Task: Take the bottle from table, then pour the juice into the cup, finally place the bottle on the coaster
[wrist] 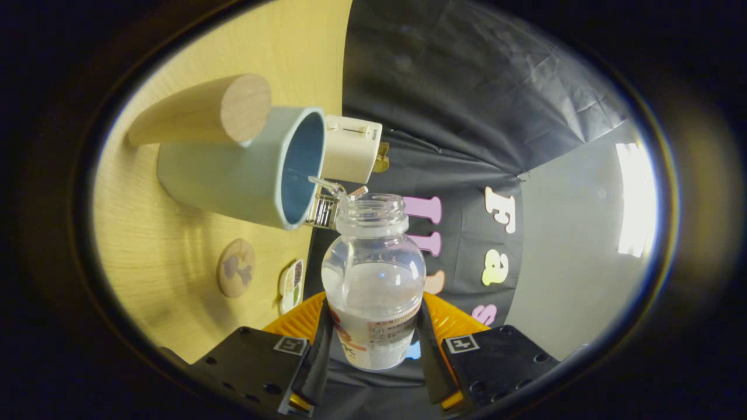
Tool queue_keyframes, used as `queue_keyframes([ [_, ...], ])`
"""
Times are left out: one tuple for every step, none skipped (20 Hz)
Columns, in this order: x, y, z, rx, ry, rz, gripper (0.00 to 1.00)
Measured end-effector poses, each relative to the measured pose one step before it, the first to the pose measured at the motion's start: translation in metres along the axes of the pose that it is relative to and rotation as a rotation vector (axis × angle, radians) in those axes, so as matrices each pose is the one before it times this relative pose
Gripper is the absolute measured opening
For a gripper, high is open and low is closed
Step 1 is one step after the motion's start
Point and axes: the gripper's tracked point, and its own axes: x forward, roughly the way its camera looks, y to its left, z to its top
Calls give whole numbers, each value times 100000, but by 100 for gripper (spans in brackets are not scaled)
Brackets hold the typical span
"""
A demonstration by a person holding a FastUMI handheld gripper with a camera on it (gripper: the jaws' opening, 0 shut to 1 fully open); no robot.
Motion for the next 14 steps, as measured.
queue_keyframes([
  [43, 40, 91, 95, -127, 133, 70],
  [-78, 45, 81, 214, -113, 22, 70],
  [9, -27, 97, 21, -217, -20, 70],
  [6, 17, 57, -42, -55, -182, 70],
  [109, 107, 22, -32, -2, 183, 70],
  [-15, 57, -11, 117, 25, 206, 70],
  [30, 84, 59, -8, -34, 272, 70],
  [25, 43, 68, -174, -91, 8, 70],
  [30, 44, -17, -259, 17, -50, 70],
  [-82, 23, -30, -105, 143, 103, 70],
  [88, 66, -64, -104, 193, 159, 70],
  [21, -9, 33, -15, -55, -19, 70],
  [116, 79, 14, -54, 168, 13, 70],
  [-45, 25, 31, -68, 63, 59, 70],
])
